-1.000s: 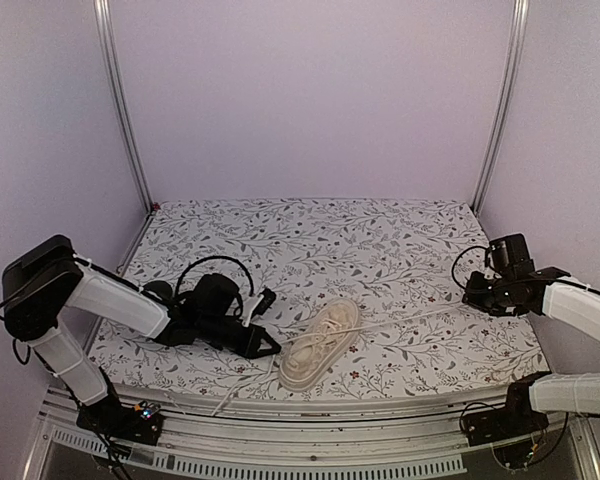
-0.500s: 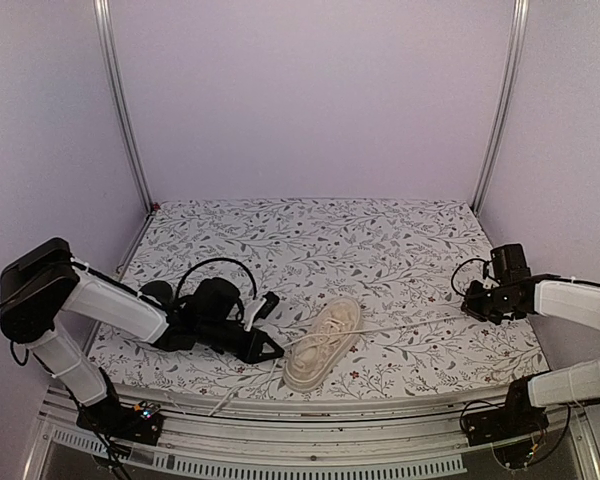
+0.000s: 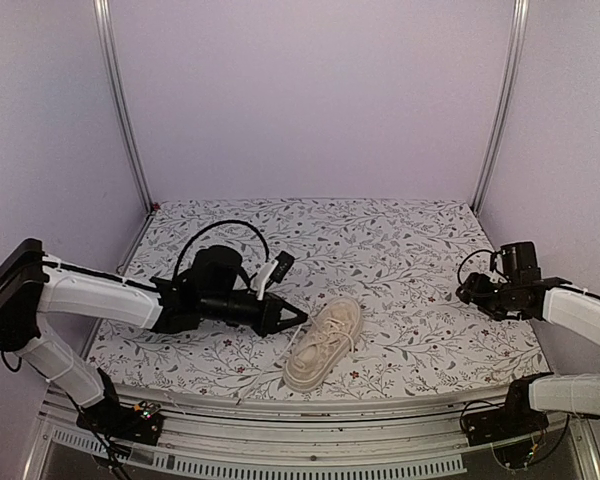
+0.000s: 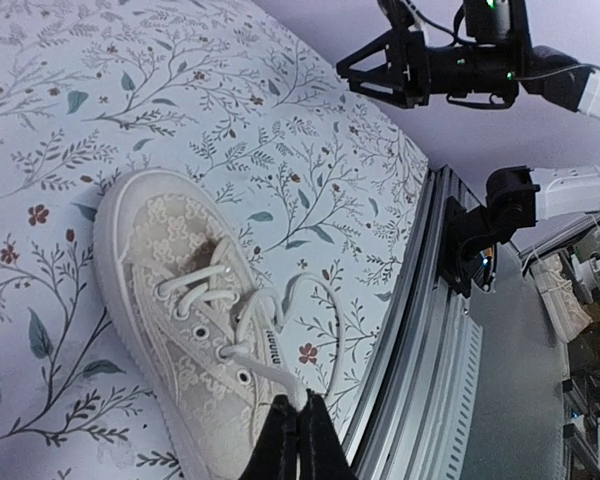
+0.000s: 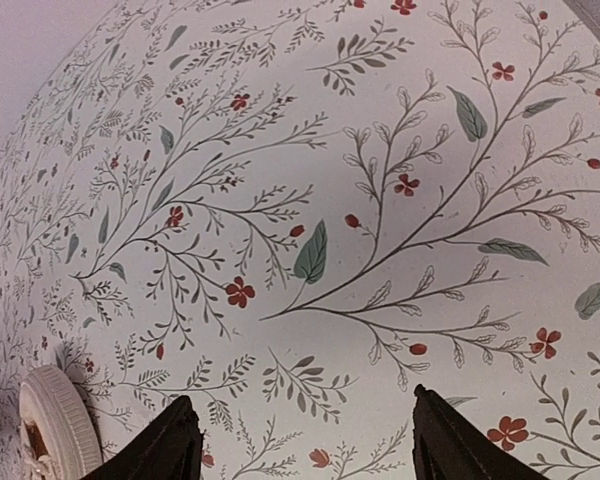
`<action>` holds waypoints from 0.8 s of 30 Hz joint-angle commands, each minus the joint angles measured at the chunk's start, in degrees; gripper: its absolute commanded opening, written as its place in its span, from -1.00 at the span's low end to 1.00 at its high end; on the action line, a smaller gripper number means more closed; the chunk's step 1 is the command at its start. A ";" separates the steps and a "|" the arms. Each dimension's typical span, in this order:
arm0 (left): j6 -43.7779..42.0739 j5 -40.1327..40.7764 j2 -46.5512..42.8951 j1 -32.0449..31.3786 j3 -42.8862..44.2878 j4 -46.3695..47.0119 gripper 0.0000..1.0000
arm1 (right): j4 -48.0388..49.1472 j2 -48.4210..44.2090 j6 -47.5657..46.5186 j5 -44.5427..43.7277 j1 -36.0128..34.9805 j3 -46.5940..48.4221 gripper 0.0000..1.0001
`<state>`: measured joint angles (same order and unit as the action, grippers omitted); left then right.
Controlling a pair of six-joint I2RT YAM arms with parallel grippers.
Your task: Tie the shoes
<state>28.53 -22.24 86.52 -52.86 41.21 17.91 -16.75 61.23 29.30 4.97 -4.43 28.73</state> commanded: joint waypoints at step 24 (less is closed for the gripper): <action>-18.18 -12.93 15.53 7.38 10.08 16.95 -1.00 | 12.53 17.11 -10.25 0.13 -58.47 5.65 -0.11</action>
<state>13.23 -34.37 101.51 -46.24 52.34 28.08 -3.14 74.91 23.29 10.04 -60.77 30.50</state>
